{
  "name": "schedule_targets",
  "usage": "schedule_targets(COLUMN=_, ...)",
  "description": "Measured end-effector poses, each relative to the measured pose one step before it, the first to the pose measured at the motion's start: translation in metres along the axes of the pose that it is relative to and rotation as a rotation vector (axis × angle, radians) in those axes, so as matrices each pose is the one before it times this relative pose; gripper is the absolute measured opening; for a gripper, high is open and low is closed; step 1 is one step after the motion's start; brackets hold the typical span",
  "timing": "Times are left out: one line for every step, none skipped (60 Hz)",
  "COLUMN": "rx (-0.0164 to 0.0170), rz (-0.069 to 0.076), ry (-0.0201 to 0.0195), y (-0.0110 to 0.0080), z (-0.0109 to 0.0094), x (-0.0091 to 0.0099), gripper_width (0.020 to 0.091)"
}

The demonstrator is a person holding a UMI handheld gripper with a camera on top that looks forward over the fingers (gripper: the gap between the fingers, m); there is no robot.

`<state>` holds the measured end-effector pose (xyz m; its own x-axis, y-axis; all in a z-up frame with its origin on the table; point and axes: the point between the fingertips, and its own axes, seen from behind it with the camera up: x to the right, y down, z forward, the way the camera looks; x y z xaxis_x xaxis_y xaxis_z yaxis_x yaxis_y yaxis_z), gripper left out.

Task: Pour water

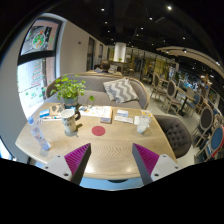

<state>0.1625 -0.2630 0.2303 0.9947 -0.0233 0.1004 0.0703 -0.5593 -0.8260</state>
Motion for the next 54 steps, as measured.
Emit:
schedule_targets(rx=-0.00261, rz=0.0002, ry=0.00174, y=0.00095, z=-0.00015, x=0.0001, gripper_width=0.0844)
schedule_targets(rx=0.00101, rz=0.0, ry=0.00024, y=0.00224, z=0.00262, x=0.00125, gripper_width=0.0844)
schedule_targets(rx=-0.00069, rz=-0.0009, ry=0.00164, y=0.00062, z=0.0003, x=-0.00041, gripper_width=0.0844)
schedule_targets(rx=-0.00117, rz=-0.001, ry=0.0018, y=0.001, z=0.0007, x=-0.00084, gripper_width=0.0844)
schedule_targets(rx=-0.00197, rz=-0.0013, ry=0.00257, y=0.00115, z=0.00092, x=-0.00087, gripper_width=0.0844)
schedule_targets(rx=-0.00225, rz=-0.0011, ry=0.00286, y=0.00158, z=0.00122, x=-0.00116, gripper_width=0.0843)
schedule_targets(rx=-0.00425, rz=-0.0012, ry=0.00365, y=0.00018, z=-0.00419, x=-0.0008, gripper_width=0.0844)
schedule_targets(rx=-0.00087, rz=-0.0004, ry=0.00271, y=0.00172, z=0.00295, x=-0.00185, gripper_width=0.0844)
schedule_targets(rx=-0.00217, rz=0.0011, ry=0.00258, y=0.00137, z=-0.00008, x=-0.00293, gripper_width=0.0844)
schedule_targets(rx=-0.00249, rz=0.0018, ry=0.00183, y=0.00167, z=0.00094, x=-0.00279, gripper_width=0.0844)
schedule_targets(rx=-0.00312, rz=0.0024, ry=0.00103, y=0.00192, z=0.00071, x=-0.00293, gripper_width=0.0843)
schedule_targets(rx=-0.00287, rz=0.0032, ry=-0.00039, y=0.00231, z=0.00078, x=-0.00354, gripper_width=0.0843)
schedule_targets(rx=-0.00264, rz=0.0036, ry=-0.00076, y=0.00235, z=0.00059, x=-0.00371, gripper_width=0.0843)
schedule_targets(rx=-0.00242, rz=0.0037, ry=-0.00072, y=0.00253, z=0.00021, x=-0.00385, gripper_width=0.0846)
schedule_targets(rx=-0.00212, rz=0.0039, ry=-0.00005, y=0.00245, z=0.00036, x=-0.0038, gripper_width=0.0844)
schedule_targets(rx=-0.00271, rz=0.0036, ry=0.00084, y=0.00281, z=0.00031, x=-0.00368, gripper_width=0.0843)
schedule_targets(rx=-0.00401, rz=0.0034, ry=0.00161, y=0.00341, z=0.00049, x=-0.00404, gripper_width=0.0845)
schedule_targets(rx=-0.0052, rz=0.0027, ry=0.00159, y=0.00361, z=0.00013, x=-0.00455, gripper_width=0.0847)
schedule_targets(rx=-0.00506, rz=0.0023, ry=0.00062, y=0.00366, z=-0.00042, x=-0.00478, gripper_width=0.0845)
schedule_targets(rx=-0.00427, rz=0.0019, ry=-0.00029, y=0.00356, z=-0.00006, x=-0.00497, gripper_width=0.0845)
schedule_targets(rx=-0.00364, rz=0.0017, ry=-0.00056, y=0.00341, z=-0.00034, x=-0.00542, gripper_width=0.0846)
schedule_targets(rx=-0.00184, rz=0.0015, ry=-0.00019, y=0.00299, z=-0.00034, x=-0.00559, gripper_width=0.0844)
schedule_targets(rx=0.00052, rz=0.0015, ry=0.00004, y=0.00259, z=-0.00048, x=-0.00598, gripper_width=0.0846)
schedule_targets(rx=0.00218, rz=0.0005, ry=-0.00031, y=0.00254, z=-0.00064, x=-0.00606, gripper_width=0.0847)
schedule_targets(rx=0.00163, rz=-0.0002, ry=-0.00145, y=0.00258, z=-0.00095, x=-0.00628, gripper_width=0.0846)
schedule_targets(rx=0.00038, rz=-0.0012, ry=-0.00301, y=0.0026, z=-0.0008, x=-0.00693, gripper_width=0.0844)
schedule_targets(rx=-0.00058, rz=-0.0017, ry=-0.00401, y=0.00313, z=-0.00072, x=-0.00733, gripper_width=0.0845)
schedule_targets(rx=-0.0004, rz=-0.0016, ry=-0.00436, y=0.00286, z=-0.00036, x=-0.00762, gripper_width=0.0846)
schedule_targets(rx=0.00067, rz=-0.001, ry=-0.00406, y=0.00261, z=-0.00048, x=-0.00766, gripper_width=0.0848)
schedule_targets(rx=0.00138, rz=-0.0007, ry=-0.00491, y=0.00213, z=-0.00009, x=-0.00802, gripper_width=0.0847)
schedule_targets(rx=0.00112, rz=-0.0003, ry=-0.0062, y=0.00219, z=0.0003, x=-0.00848, gripper_width=0.0846)
schedule_targets(rx=0.00036, rz=-0.0005, ry=-0.00745, y=0.00224, z=0.00037, x=-0.00868, gripper_width=0.0845)
schedule_targets(rx=0.00014, rz=-0.0008, ry=-0.00897, y=0.00222, z=0.00079, x=-0.00917, gripper_width=0.0846)
schedule_targets(rx=0.00017, rz=-0.001, ry=-0.00983, y=0.00189, z=0.00086, x=-0.00928, gripper_width=0.0846)
schedule_targets(rx=0.00045, rz=-0.001, ry=-0.00952, y=0.00168, z=0.00104, x=-0.00953, gripper_width=0.0848)
schedule_targets(rx=0.00106, rz=-0.0008, ry=-0.00929, y=0.00116, z=0.001, x=-0.00977, gripper_width=0.0849)
schedule_targets(rx=0.00081, rz=-0.0006, ry=-0.00871, y=0.00126, z=0.0017, x=-0.00935, gripper_width=0.0847)
schedule_targets(rx=0.00069, rz=-0.0006, ry=-0.00853, y=0.00092, z=0.00191, x=-0.00944, gripper_width=0.0849)
schedule_targets(rx=0.00138, rz=-0.0003, ry=-0.0088, y=0.00071, z=0.0021, x=-0.00966, gripper_width=0.0849)
schedule_targets(rx=0.00132, rz=-0.0005, ry=-0.00875, y=0.00049, z=0.00256, x=-0.00976, gripper_width=0.0848)
schedule_targets(rx=0.00051, rz=-0.0009, ry=-0.00837, y=0.00057, z=0.0028, x=-0.0094, gripper_width=0.0848)
schedule_targets(rx=0.00013, rz=0.0, ry=-0.00783, y=0.00056, z=0.00309, x=-0.00915, gripper_width=0.0848)
schedule_targets(rx=0.00016, rz=0.0009, ry=-0.00823, y=0.00036, z=0.00344, x=-0.00923, gripper_width=0.0848)
schedule_targets(rx=0.00054, rz=0.0021, ry=-0.00804, y=0.00006, z=0.00372, x=-0.00896, gripper_width=0.0848)
schedule_targets(rx=0.00095, rz=0.0027, ry=-0.00791, y=-0.00026, z=0.00363, x=-0.0089, gripper_width=0.0848)
schedule_targets(rx=0.00163, rz=0.0034, ry=-0.00777, y=-0.00018, z=0.00379, x=-0.00881, gripper_width=0.0849)
schedule_targets(rx=0.00214, rz=0.0043, ry=-0.00735, y=-0.00054, z=0.00428, x=-0.00849, gripper_width=0.085)
schedule_targets(rx=0.00266, rz=0.0047, ry=-0.00753, y=-0.00024, z=0.00444, x=-0.00842, gripper_width=0.0848)
schedule_targets(rx=0.0018, rz=0.0049, ry=-0.00787, y=-0.00039, z=0.00508, x=-0.00868, gripper_width=0.0849)
schedule_targets(rx=0.00055, rz=0.0032, ry=-0.00821, y=0.00001, z=0.00502, x=-0.00821, gripper_width=0.0848)
schedule_targets(rx=0.0002, rz=0.0024, ry=-0.00719, y=-0.00026, z=0.00518, x=-0.00778, gripper_width=0.0847)
schedule_targets(rx=0.00065, rz=0.0016, ry=-0.00563, y=-0.00069, z=0.00527, x=-0.00681, gripper_width=0.0847)
schedule_targets(rx=0.00174, rz=0.0011, ry=-0.00468, y=-0.00068, z=0.00523, x=-0.00661, gripper_width=0.0848)
schedule_targets(rx=0.00268, rz=0.0004, ry=-0.00407, y=-0.00092, z=0.00526, x=-0.00611, gripper_width=0.0848)
